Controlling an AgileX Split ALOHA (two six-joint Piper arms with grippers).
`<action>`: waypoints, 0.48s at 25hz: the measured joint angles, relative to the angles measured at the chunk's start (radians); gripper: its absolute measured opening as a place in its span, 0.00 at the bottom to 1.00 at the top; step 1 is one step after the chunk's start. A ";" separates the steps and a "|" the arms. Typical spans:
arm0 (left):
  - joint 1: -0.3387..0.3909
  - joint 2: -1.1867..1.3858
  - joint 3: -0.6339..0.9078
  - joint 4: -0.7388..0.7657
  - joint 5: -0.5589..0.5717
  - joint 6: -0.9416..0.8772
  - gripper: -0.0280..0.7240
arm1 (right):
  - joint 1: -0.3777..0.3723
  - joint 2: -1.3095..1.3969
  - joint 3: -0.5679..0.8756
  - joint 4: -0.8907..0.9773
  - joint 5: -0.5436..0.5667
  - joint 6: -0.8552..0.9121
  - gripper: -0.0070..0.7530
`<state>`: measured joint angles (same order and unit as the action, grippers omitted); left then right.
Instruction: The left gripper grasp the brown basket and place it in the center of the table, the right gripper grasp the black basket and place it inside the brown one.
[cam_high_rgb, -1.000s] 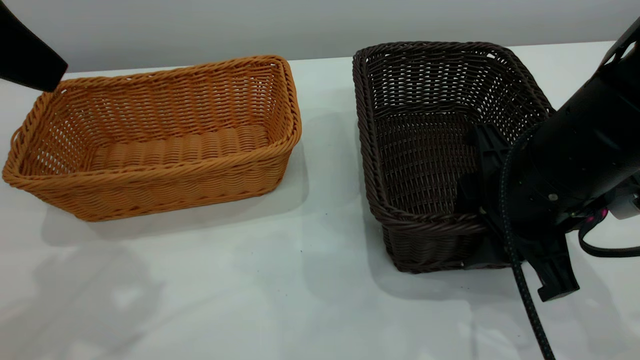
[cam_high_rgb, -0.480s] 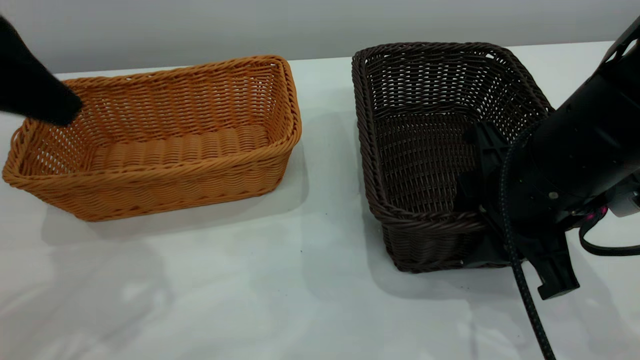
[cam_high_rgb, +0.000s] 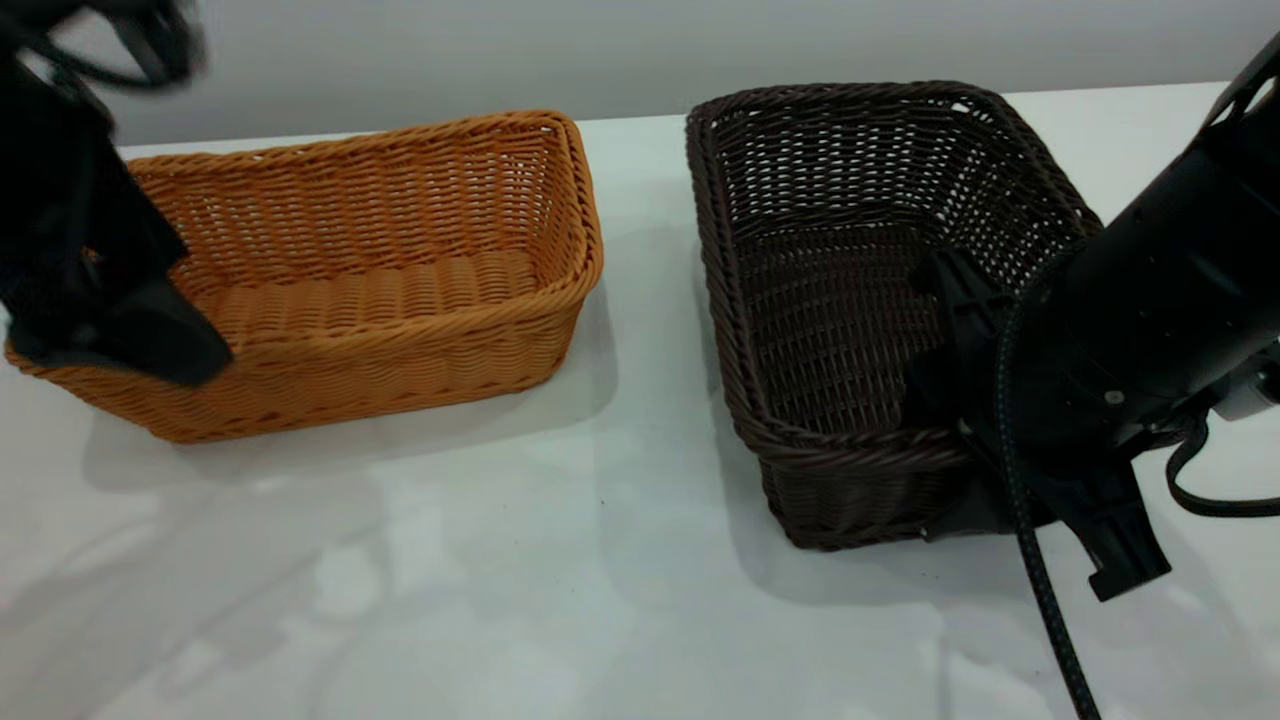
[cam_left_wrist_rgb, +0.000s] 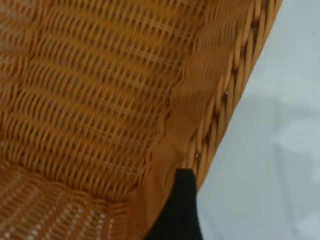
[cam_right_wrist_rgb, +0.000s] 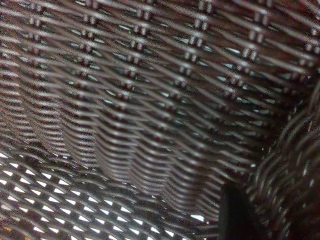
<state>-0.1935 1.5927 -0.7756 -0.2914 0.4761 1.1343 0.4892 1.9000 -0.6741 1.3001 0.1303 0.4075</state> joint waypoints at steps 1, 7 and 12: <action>-0.008 0.017 0.000 0.011 -0.020 0.000 0.87 | 0.000 0.000 0.000 0.000 0.000 -0.012 0.40; -0.010 0.094 0.000 0.066 -0.140 0.000 0.87 | 0.000 0.000 0.000 -0.002 -0.002 -0.031 0.40; -0.010 0.158 -0.001 0.065 -0.221 0.047 0.87 | 0.000 0.000 0.000 -0.002 -0.005 -0.031 0.40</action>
<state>-0.2039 1.7506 -0.7765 -0.2267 0.2549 1.1810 0.4892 1.9000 -0.6741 1.2981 0.1250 0.3760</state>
